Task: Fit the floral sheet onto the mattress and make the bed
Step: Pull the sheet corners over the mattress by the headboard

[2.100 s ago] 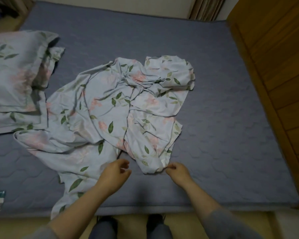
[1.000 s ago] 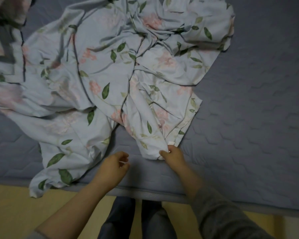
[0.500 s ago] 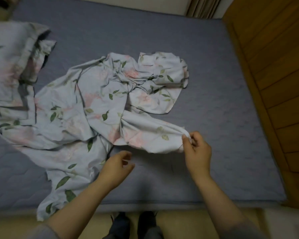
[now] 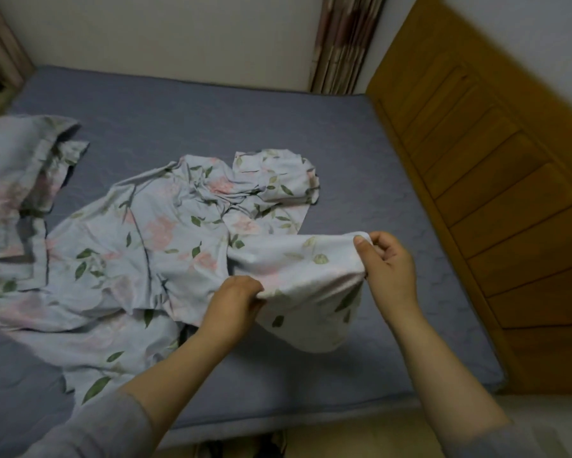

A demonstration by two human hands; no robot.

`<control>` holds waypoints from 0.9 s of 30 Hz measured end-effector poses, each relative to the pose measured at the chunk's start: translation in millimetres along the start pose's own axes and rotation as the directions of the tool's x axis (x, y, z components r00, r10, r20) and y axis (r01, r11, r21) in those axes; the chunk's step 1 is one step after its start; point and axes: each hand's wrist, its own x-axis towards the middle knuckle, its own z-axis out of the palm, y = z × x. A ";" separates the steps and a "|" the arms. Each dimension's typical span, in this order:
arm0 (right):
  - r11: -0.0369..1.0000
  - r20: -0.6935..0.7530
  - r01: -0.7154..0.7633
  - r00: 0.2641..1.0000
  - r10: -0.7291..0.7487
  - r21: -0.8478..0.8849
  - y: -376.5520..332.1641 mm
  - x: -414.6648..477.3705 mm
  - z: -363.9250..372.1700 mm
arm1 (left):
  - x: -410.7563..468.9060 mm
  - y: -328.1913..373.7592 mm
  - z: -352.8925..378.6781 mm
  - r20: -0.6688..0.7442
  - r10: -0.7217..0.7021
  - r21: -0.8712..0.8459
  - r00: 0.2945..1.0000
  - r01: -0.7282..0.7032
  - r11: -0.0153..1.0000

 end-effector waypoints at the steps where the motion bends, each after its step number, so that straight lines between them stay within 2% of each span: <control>1: 0.999 0.009 -0.025 1.000 0.025 0.026 -2.2 3.5 -2.7 | -0.7 3.7 -3.7 -0.012 -0.016 -0.035 1.000 0.015 0.999; 4: 0.987 0.168 -0.147 0.977 0.135 0.060 -3.9 8.0 -9.8 | -2.5 16.3 -20.7 -0.083 -0.062 -0.140 0.995 0.050 0.989; 7: 0.980 0.271 -0.201 0.943 0.192 0.003 10.8 -3.5 -5.1 | 2.8 25.0 -41.5 -0.139 -0.147 -0.218 0.979 0.114 0.969; 13: 0.985 0.371 -0.115 0.915 0.156 -0.132 46.6 -41.8 23.7 | 20.3 45.1 -78.0 -0.209 -0.162 -0.278 0.964 0.101 0.955; 17: 0.975 0.436 -0.006 0.894 0.105 -0.223 49.2 -52.4 49.9 | 29.7 57.7 -104.9 -0.268 -0.188 -0.358 0.945 0.084 0.930; 24: 0.971 0.432 0.110 0.902 -0.008 -0.211 8.2 -41.0 94.3 | 35.2 68.9 -140.6 -0.322 -0.129 -0.364 0.938 0.003 0.931; 27: 0.968 0.371 0.153 0.926 -0.070 -0.198 -5.4 -34.5 105.6 | 33.5 67.1 -149.8 -0.354 -0.133 -0.375 0.926 -0.011 0.927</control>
